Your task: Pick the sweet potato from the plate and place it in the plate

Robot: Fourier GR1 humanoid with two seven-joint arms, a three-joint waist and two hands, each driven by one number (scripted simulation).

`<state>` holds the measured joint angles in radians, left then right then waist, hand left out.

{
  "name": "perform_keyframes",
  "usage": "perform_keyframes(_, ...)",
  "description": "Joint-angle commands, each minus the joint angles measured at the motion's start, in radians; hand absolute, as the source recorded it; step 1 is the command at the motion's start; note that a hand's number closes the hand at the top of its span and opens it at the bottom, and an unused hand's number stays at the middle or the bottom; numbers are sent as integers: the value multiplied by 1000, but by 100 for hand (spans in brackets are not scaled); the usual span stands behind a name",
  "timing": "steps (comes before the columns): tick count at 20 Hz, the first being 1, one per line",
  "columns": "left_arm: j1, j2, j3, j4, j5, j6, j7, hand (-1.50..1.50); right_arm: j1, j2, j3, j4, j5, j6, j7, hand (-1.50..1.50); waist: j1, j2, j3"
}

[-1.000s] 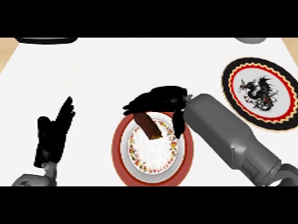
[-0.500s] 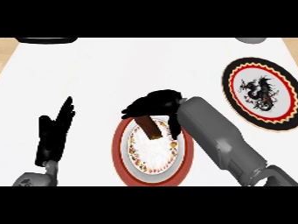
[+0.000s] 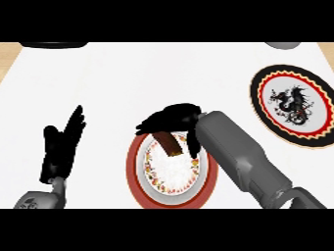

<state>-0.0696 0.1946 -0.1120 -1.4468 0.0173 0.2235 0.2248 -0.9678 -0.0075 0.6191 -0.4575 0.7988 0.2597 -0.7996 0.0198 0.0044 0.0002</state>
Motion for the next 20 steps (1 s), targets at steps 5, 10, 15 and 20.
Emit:
perform_keyframes(5,23,-3,41,53,9,-41,-79,0,9,7,-3,100,45,-94,-58,150,5,3,0)
perform_keyframes(10,26,-40,-6,-19,-45,3,-21,0,-35,7,-25,129,46,-163,-151,150,10,4,0)
perform_keyframes(15,-27,-31,16,1,-39,-21,10,0,33,7,2,47,12,-251,-75,150,11,4,0)
perform_keyframes(20,6,-23,45,0,-31,2,-5,0,6,-94,-224,131,-113,-287,277,150,-41,-7,0)
